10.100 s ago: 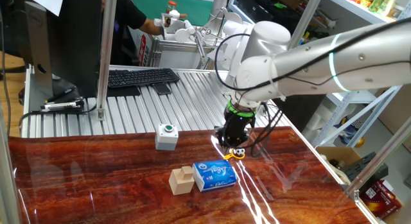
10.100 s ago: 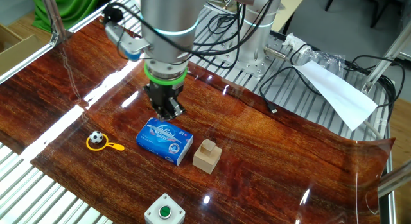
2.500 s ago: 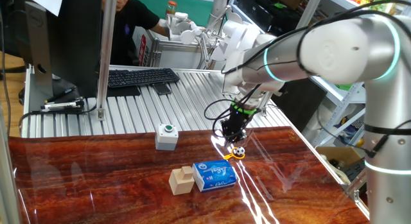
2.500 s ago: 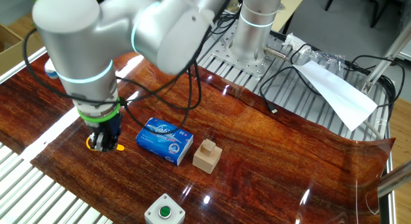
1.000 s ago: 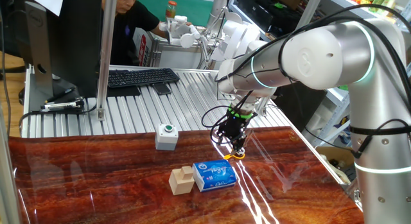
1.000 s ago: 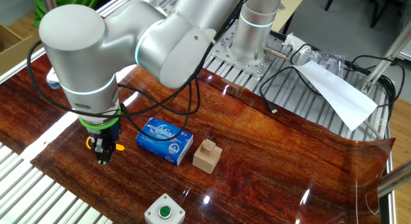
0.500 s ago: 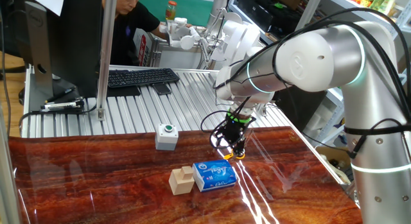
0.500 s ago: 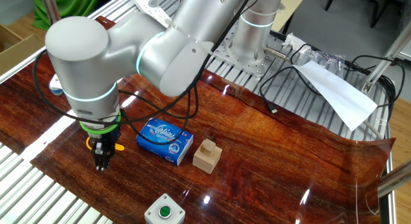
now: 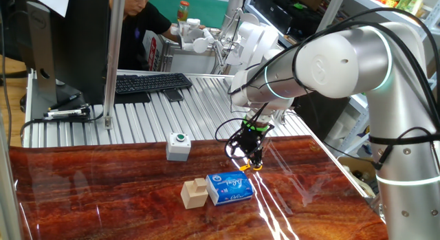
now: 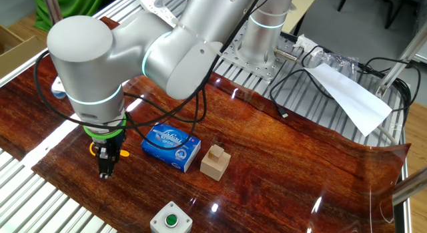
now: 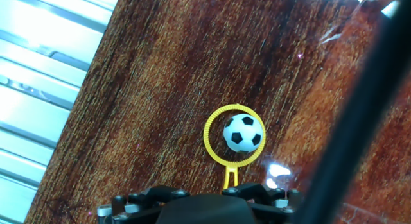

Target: Remove the bubble ring from the ball

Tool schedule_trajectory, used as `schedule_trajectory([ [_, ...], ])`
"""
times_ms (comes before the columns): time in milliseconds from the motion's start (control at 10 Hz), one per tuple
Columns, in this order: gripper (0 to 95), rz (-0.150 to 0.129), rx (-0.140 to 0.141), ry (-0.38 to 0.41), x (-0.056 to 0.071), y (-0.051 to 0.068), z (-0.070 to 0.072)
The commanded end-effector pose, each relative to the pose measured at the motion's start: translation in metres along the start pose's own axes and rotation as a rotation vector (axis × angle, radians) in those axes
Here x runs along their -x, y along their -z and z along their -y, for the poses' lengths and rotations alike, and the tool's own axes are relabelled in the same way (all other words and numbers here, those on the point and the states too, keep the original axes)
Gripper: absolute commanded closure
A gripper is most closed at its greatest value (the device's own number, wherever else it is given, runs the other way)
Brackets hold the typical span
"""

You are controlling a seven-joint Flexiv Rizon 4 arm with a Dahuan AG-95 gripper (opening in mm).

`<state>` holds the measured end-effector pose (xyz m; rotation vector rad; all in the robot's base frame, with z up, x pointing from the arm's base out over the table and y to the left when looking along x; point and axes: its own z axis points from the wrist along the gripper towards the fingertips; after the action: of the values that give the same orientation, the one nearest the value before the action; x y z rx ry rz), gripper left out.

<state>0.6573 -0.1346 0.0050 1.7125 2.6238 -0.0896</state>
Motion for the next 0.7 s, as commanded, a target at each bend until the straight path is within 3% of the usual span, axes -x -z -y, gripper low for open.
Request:
schedule_trajectory([
  [100, 19.0, 0.001, 0.003, 0.011, -0.0002, 0.0003, 0.0004],
  [200, 76.0, 0.0, 0.001, 0.034, -0.0002, 0.0003, 0.0004],
  [300, 95.0, -0.002, -0.001, 0.057, -0.0002, 0.0003, 0.0004],
  [700, 95.0, -0.014, 0.003, 0.06, -0.0002, 0.0003, 0.0004],
])
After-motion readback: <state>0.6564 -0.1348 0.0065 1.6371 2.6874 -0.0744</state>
